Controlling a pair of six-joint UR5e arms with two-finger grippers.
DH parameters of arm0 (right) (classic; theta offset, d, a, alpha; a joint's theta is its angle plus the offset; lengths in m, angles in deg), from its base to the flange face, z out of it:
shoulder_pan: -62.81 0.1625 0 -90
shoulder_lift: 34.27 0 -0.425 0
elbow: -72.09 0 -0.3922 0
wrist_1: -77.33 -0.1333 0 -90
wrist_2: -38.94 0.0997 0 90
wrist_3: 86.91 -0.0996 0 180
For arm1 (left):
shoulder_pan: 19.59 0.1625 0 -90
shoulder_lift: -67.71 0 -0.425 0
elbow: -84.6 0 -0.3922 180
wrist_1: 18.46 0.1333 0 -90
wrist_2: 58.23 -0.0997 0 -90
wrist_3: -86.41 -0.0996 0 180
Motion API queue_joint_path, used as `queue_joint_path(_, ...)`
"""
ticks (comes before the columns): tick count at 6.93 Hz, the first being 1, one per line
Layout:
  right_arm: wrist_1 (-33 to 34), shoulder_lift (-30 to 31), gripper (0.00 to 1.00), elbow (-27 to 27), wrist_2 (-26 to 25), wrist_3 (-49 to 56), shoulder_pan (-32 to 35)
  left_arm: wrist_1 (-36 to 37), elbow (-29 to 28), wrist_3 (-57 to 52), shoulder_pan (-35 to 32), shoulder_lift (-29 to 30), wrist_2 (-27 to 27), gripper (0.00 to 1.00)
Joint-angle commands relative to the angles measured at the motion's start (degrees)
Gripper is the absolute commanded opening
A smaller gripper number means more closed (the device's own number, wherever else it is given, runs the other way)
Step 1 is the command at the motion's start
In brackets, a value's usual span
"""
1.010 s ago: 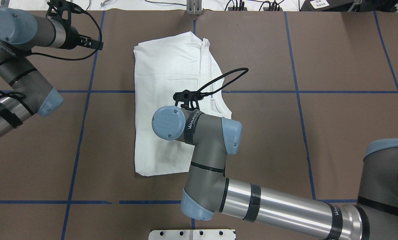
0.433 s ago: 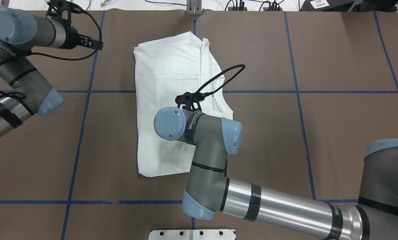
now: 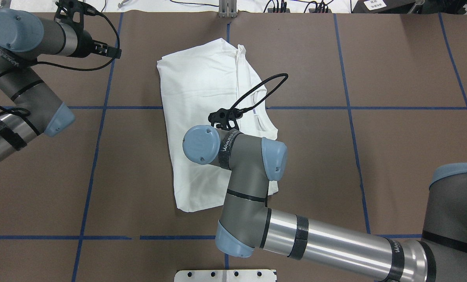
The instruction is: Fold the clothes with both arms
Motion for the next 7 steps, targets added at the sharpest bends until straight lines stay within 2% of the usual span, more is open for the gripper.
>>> queue_joint_path(1,0.35,0.33,0.0,-0.95,0.02,0.25,0.58,0.0,0.0,0.0,0.0,0.01,0.0,1.0)
queue_joint_path(3,0.87,2.51,0.0,-4.27,0.02,0.25,1.2,0.0,0.09,0.0,0.0,0.01,0.0,1.0)
queue_joint_path(5,0.96,14.33,0.0,-17.68,0.11,0.33,1.81,0.0,0.0,0.0,0.09,0.01,0.0,1.0)
queue_joint_path(6,0.96,15.96,0.22,-19.22,0.11,0.42,2.34,0.0,0.0,0.09,0.09,0.01,0.0,1.0)
queue_joint_path(7,0.96,16.06,0.81,-19.15,-0.33,2.08,2.69,0.0,0.0,0.17,0.17,0.01,0.0,1.0)
